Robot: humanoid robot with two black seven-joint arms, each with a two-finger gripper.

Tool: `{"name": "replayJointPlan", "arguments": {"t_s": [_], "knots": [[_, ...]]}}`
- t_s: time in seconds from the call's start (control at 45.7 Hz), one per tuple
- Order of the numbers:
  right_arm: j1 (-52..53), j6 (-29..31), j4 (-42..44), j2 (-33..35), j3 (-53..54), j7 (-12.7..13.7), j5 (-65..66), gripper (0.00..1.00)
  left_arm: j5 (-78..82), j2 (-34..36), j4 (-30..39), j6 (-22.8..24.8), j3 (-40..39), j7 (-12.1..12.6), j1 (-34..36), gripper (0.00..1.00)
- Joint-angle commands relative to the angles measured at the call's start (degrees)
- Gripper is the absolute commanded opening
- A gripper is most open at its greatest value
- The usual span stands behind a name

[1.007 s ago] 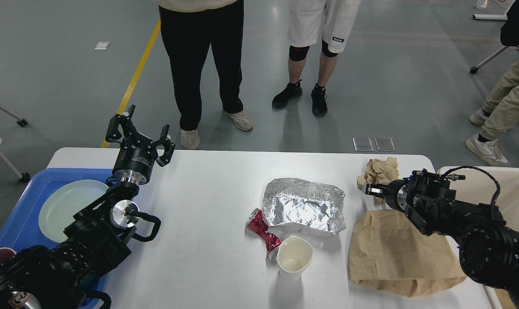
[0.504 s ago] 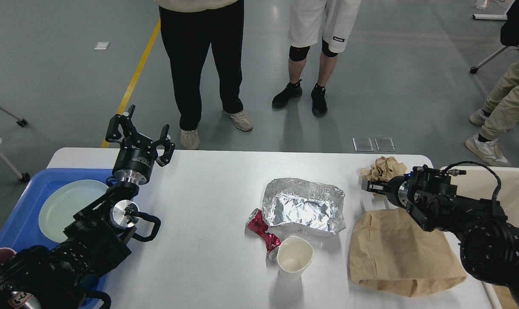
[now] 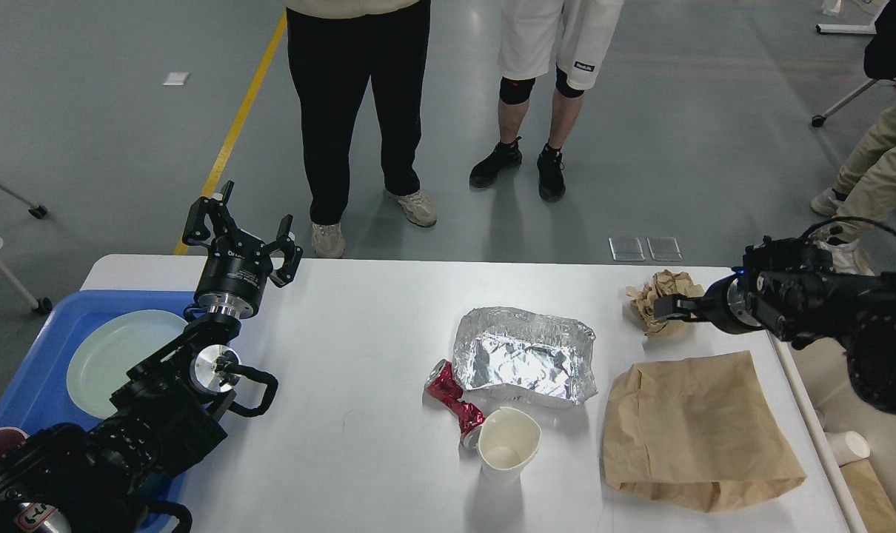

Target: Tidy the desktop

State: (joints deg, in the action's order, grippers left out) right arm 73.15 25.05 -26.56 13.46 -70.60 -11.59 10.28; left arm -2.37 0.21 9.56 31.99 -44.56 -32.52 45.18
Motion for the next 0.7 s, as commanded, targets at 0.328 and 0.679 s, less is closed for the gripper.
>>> {"name": "replayJointPlan", "arguments": {"t_s": [0.328, 0.679], "knots": [[37.1, 23.2, -19.9, 3.3, -4.1, 0.2, 1.3, 1.0, 0.0, 0.0, 0.0, 0.0, 0.0, 0.0, 0.0, 0.97], [61.1, 29.9, -32.8, -4.3, -3.7, 0.3, 3.0, 1.0, 0.0, 0.0, -0.1, 0.0, 0.0, 0.0, 0.0, 0.97]]}}
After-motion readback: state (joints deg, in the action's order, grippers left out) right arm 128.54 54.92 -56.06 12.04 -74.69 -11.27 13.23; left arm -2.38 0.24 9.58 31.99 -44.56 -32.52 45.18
